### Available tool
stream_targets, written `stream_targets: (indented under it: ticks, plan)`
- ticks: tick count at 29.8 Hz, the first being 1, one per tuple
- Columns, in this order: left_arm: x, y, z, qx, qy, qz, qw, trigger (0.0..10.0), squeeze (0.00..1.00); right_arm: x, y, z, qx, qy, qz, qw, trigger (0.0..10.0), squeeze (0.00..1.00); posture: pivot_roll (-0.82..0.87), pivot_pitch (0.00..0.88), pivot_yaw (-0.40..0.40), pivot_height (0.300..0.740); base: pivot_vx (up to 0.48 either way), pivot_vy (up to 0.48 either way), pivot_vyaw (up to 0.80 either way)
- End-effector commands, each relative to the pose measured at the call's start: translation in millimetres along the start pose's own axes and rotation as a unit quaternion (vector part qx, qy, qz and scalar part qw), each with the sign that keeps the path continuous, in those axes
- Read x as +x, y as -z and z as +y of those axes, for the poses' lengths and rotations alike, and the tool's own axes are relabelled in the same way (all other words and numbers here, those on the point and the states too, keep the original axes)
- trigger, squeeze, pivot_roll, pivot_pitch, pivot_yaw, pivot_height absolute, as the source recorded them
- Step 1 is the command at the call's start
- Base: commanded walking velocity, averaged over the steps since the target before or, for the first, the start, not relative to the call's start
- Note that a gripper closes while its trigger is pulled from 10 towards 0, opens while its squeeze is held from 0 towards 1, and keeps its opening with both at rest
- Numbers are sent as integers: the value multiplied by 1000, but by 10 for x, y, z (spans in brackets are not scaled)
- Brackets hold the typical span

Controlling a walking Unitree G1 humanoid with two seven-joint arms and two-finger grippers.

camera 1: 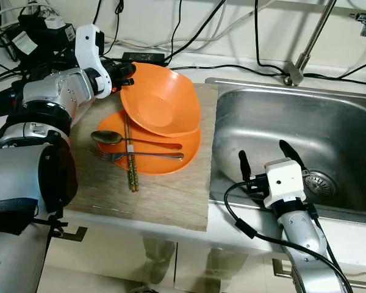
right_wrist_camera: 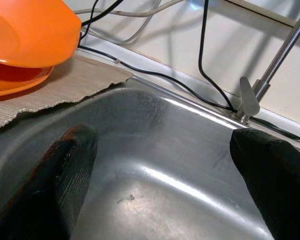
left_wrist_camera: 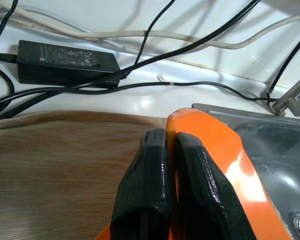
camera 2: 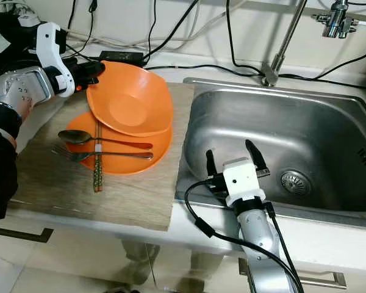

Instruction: Kitchen organization

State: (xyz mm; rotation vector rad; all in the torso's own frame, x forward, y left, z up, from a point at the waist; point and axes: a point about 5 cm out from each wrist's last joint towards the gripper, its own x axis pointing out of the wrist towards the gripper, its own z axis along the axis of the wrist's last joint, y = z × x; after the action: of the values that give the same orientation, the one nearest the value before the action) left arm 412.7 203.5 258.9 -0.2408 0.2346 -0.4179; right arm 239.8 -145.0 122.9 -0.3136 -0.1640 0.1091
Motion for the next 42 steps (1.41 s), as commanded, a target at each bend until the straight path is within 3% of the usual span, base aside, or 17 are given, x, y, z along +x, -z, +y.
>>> stream_targets:
  ticks: [1, 5, 20, 24, 27, 30, 31, 32, 33, 35, 40, 42]
  plan:
    - [-9, -170, -63, 10, 10, -25, 1000, 0, 0, -14, 131, 53, 10, -6, 38, 999, 10000, 0, -54, 6, 33, 740, 0, 0, 0]
    - [-14, -185, -63, 6, 10, -28, 1000, 0, 0, 0, 135, 36, 15, -1, 41, 999, 10000, 0, -54, 7, 32, 740, 0, 0, 0]
    - [-79, -586, -220, 17, 36, -84, 996, 0, 0, 24, 112, 35, 14, 1, 34, 999, 10000, 0, -50, 15, 34, 740, 0, 0, 0]
    - [-89, -624, -231, 17, 36, -89, 995, 0, 0, 67, 98, 36, 35, 5, 33, 999, 10000, 0, -49, 18, 37, 740, 0, 0, 0]
    - [-94, -642, -241, 19, 38, -90, 995, 0, 0, 219, 125, 42, 97, 10, 54, 994, 10000, 0, -48, 20, 43, 740, 0, 0, 0]
    - [-90, -633, -240, 18, 37, -89, 995, 0, 0, 355, 76, 23, 128, 14, 46, 991, 10000, 0, -47, 21, 45, 740, 0, 0, 0]
    - [-84, -622, -242, 16, 37, -87, 995, 0, 0, 474, 28, -10, 156, 18, 40, 987, 10000, 0, -45, 21, 48, 740, 0, 0, 0]
    - [-84, -622, -242, 16, 37, -87, 995, 0, 0, 474, 28, -10, 156, 18, 40, 987, 10000, 0, -45, 21, 48, 740, 0, 0, 0]
    - [-77, -615, -250, 15, 38, -85, 996, 0, 0, 577, -16, -57, 184, 25, 34, 982, 10000, 0, -40, 21, 47, 740, 0, 0, 0]
    - [-74, -615, -256, 14, 39, -85, 996, 0, 0, 628, -37, -84, 203, 28, 33, 978, 10000, 0, -37, 21, 47, 740, 0, 0, 0]
    - [-81, -636, -265, 13, 40, -86, 995, 0, 0, 722, -89, -97, 209, 21, 22, 977, 10000, 0, -29, 22, 47, 740, 0, 0, 0]
    - [-87, -643, -262, 13, 40, -86, 995, 0, 0, 744, -128, -121, 182, 21, 10, 983, 10000, 0, -27, 22, 47, 740, 0, 0, 0]
